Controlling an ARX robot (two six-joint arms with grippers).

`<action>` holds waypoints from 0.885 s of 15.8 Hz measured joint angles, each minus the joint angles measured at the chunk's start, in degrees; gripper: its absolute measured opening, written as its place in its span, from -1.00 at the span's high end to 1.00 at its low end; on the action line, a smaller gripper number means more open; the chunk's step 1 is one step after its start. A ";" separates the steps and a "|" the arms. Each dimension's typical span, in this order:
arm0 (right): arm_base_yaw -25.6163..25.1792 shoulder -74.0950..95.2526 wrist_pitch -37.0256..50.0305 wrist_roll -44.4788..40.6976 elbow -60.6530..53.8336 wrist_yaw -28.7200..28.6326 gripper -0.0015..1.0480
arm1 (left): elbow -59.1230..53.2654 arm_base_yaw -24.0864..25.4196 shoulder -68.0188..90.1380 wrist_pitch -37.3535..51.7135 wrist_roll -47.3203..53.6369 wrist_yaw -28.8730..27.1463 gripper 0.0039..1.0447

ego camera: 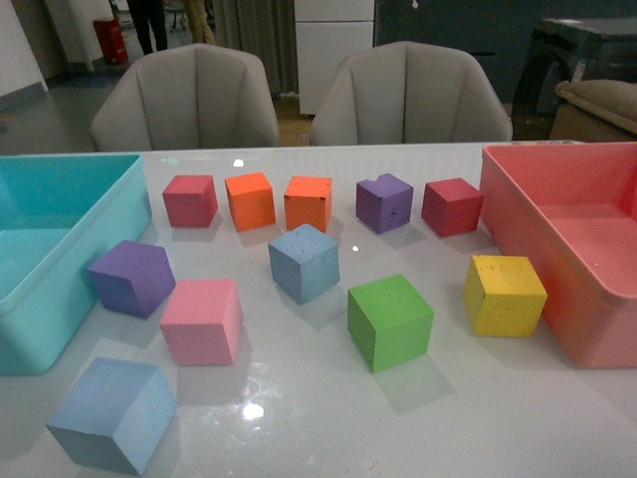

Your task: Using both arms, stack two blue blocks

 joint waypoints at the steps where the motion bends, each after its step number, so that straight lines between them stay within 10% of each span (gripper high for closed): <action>1: 0.00 -1.29 -1.22 0.00 0.00 0.00 0.96 | -0.02 0.00 0.00 0.00 0.00 0.00 -0.88; 12: 0.00 -16.00 -16.39 -0.02 0.02 -0.07 0.96 | -0.02 0.00 0.00 0.02 0.00 -0.02 -0.88; 14: 0.00 -16.00 -16.41 -0.02 0.02 -0.07 0.53 | 0.00 0.00 0.00 0.02 0.00 0.00 -0.88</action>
